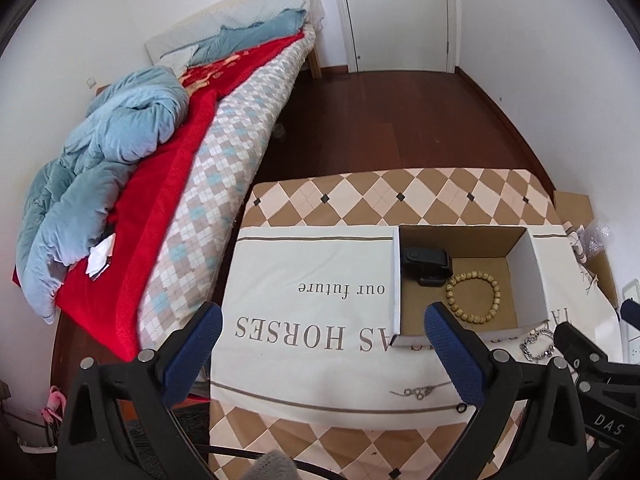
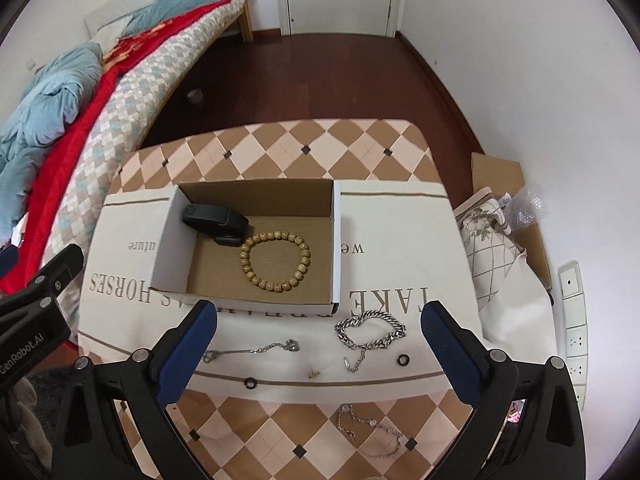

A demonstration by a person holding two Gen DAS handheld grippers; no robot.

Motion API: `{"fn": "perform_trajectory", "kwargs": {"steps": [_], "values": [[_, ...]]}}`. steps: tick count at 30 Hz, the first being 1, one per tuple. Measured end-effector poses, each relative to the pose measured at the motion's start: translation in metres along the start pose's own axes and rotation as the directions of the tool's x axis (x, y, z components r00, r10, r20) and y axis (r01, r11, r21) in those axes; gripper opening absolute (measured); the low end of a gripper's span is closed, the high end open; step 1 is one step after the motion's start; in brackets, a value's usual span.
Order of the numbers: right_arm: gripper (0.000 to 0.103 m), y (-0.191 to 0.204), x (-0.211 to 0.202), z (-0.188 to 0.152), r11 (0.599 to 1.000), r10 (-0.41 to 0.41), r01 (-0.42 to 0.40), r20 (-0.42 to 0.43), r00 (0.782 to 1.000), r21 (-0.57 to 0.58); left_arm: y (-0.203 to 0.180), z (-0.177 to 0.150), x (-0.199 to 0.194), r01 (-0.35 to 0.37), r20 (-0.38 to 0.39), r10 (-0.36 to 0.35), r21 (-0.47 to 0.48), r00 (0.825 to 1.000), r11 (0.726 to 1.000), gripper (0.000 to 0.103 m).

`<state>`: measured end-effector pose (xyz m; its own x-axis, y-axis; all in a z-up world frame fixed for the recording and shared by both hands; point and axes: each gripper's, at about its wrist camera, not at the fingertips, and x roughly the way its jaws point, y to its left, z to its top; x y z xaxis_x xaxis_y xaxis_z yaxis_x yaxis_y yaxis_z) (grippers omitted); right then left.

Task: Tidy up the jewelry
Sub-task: 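Open and lift both tools out of the white box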

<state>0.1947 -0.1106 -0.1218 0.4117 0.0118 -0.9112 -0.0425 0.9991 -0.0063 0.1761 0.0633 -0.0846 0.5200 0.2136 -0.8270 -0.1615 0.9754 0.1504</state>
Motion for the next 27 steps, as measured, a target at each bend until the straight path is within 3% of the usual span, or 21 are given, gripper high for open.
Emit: {"fn": "perform_trajectory", "kwargs": {"steps": [16, 22, 24, 27], "values": [[0.103, 0.002, -0.099, -0.034, 1.0, -0.006, 0.009, 0.181, 0.983, -0.016, 0.019, -0.03, -0.086, 0.05, 0.108, -0.047, -0.025, 0.993, 0.998, 0.103], [0.103, -0.008, -0.12, -0.053, 0.998, 0.055, -0.062, 0.244, 0.968, 0.017, 0.024, -0.041, -0.103, 0.041, 0.144, -0.033, -0.052, 0.989, 0.998, 0.103], [0.103, -0.021, -0.119, -0.061, 0.996, 0.053, -0.067, 0.234, 0.971, 0.052, 0.021, -0.048, -0.102, 0.019, 0.155, -0.011, -0.052, 0.988, 0.998, 0.103], [0.103, -0.051, -0.101, -0.074, 0.989, 0.032, -0.055, 0.162, 0.986, 0.141, 0.01, -0.058, -0.081, 0.017, 0.093, -0.014, -0.029, 0.996, 0.999, 0.103]]}}
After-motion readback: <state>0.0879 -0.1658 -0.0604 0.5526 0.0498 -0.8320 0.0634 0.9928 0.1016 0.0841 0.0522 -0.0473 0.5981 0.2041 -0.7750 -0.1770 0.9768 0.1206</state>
